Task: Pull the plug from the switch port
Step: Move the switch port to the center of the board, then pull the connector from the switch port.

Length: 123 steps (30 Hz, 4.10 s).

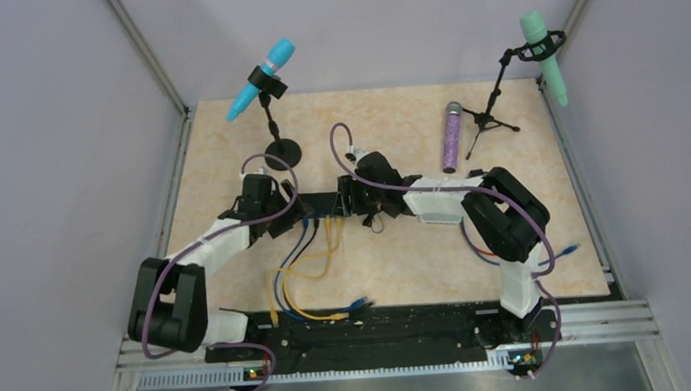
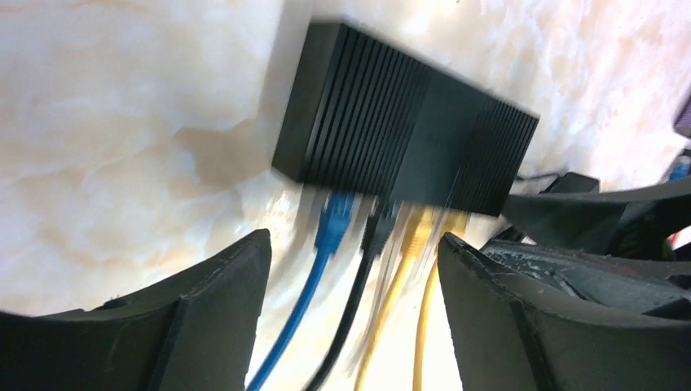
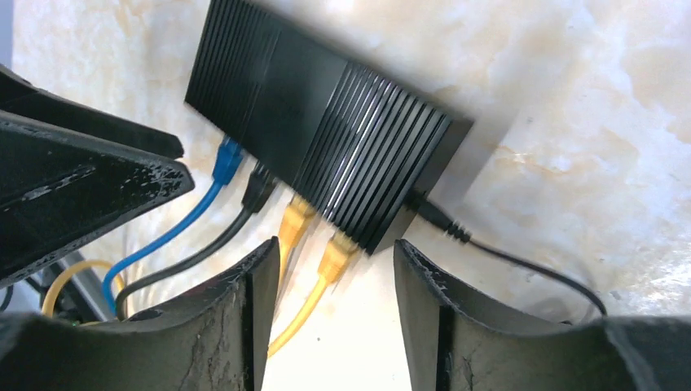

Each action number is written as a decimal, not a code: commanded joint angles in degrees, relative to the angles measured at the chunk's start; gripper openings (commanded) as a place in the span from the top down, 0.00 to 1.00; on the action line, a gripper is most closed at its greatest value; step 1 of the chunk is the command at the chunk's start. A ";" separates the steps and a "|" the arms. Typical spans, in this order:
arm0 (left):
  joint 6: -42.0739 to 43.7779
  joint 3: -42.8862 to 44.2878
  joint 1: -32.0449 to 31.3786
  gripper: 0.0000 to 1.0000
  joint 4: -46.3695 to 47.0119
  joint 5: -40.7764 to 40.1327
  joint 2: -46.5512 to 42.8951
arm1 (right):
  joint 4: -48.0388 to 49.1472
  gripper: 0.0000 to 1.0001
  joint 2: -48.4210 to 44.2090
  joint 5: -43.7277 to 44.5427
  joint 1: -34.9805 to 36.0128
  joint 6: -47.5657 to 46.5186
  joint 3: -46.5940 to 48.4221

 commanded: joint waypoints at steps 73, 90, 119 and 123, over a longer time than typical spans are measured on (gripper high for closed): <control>23.72 13.68 -6.03 0.01 -29.41 -9.99 -23.51 | -5.47 0.29 -8.88 -0.85 -9.25 9.04 2.50; 85.43 34.60 -6.09 0.01 -32.78 7.01 2.31 | 15.88 0.29 -13.79 2.39 -11.51 31.17 -9.58; 102.48 43.27 -9.50 0.02 -31.21 5.81 25.52 | 9.27 0.30 -14.12 7.68 -12.44 36.01 -12.24; 104.37 42.77 -9.68 0.01 -33.50 6.91 26.42 | 10.33 0.30 -13.81 6.97 -12.92 36.42 -12.75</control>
